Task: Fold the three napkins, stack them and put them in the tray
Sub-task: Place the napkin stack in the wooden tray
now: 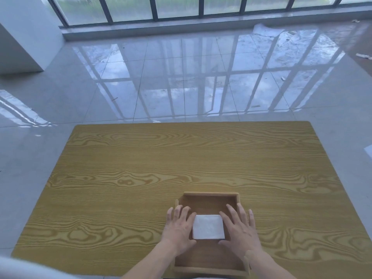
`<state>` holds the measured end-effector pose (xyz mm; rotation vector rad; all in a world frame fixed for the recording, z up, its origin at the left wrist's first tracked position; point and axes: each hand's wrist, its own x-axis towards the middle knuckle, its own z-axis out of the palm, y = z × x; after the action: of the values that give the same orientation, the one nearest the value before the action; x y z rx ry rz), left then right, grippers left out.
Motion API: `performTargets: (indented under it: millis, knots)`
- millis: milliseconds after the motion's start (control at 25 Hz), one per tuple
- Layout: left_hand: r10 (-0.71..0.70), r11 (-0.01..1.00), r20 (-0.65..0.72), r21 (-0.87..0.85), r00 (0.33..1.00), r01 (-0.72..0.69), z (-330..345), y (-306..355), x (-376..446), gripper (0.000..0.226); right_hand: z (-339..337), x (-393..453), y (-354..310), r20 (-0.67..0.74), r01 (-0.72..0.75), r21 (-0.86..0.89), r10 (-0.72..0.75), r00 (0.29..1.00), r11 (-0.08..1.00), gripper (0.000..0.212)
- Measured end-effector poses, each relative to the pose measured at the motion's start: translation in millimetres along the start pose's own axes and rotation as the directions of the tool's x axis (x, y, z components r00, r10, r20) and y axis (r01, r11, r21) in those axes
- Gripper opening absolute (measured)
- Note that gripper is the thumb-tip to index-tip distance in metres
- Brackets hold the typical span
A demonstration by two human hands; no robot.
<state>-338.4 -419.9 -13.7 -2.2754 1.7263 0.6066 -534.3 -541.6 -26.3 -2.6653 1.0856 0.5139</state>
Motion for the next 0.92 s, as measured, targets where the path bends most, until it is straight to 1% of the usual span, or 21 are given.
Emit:
performTargets:
  millis: [360, 920]
  knots:
    - [-0.016, 1.000, -0.008, 0.011, 1.000, 0.016, -7.1, 2.1, 4.7, 0.073, -1.8, 5.5, -2.1, 0.000, 0.005, 0.002, -0.005, 1.000, 1.000, 0.077]
    - [-0.027, 1.000, -0.002, -0.002, 1.000, 0.027, -7.5, 1.4, 8.7, 0.069, -6.2, 7.6, -3.2, 0.001, -0.011, 0.014, 0.011, 1.000, 1.000, 0.070]
